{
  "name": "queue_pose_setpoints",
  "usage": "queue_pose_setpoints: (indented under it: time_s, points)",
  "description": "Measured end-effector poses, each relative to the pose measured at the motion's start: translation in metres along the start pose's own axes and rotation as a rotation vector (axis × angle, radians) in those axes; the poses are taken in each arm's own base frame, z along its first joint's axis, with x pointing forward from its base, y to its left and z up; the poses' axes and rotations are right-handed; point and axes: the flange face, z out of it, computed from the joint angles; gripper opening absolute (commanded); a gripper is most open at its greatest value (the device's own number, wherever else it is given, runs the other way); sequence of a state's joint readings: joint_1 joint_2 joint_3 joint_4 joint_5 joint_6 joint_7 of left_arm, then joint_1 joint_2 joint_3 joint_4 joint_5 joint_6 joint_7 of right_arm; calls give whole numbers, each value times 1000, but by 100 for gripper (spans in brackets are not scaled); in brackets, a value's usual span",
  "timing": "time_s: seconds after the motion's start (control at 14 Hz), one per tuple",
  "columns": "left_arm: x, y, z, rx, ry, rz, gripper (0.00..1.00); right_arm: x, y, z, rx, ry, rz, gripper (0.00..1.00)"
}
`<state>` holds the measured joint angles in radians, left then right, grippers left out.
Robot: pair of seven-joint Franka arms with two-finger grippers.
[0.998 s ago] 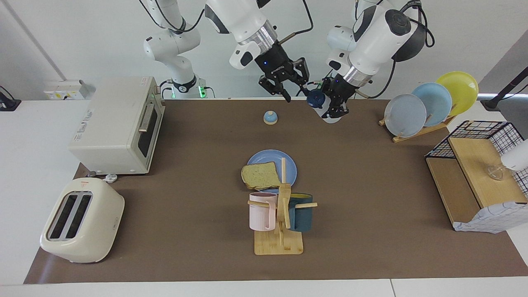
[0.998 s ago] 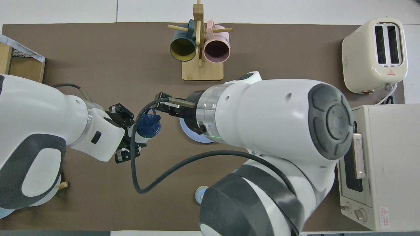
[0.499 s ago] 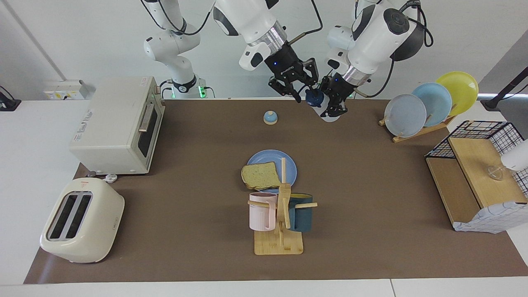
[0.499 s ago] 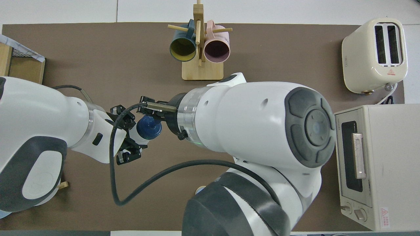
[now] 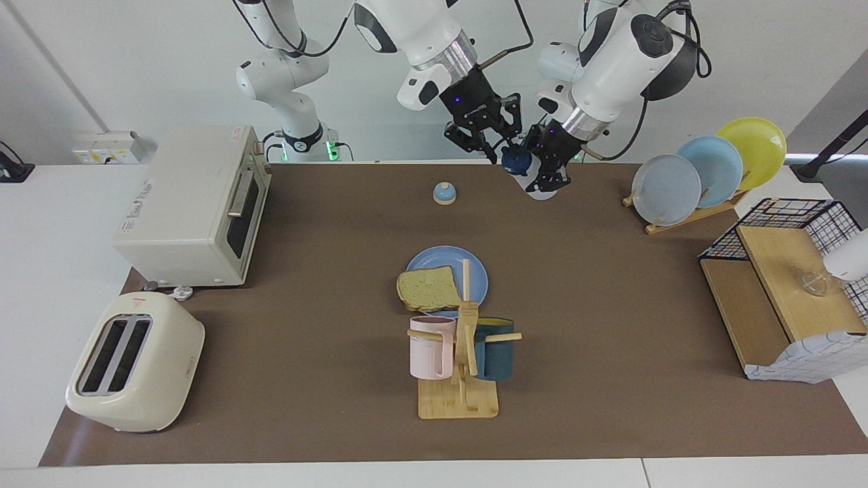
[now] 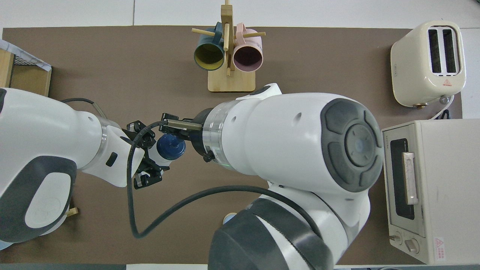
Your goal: Put bread on plate and add seasoning
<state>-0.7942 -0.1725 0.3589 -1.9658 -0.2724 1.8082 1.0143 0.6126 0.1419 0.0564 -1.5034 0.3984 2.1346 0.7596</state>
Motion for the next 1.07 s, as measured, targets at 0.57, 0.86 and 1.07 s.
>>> queue_pose_setpoints:
  time_s: [0.57,0.86,1.07]
  points:
    - [-1,0,0,-5,5,-5,0,1,1,-1,-6,-2,0,11]
    - [-2,2,1,-8,7,-5,0,1,1,-1,-8,1,-2,0]
    - [-3,3,1,-10,8,-5,0,2,1,-2,-8,2,-1,0]
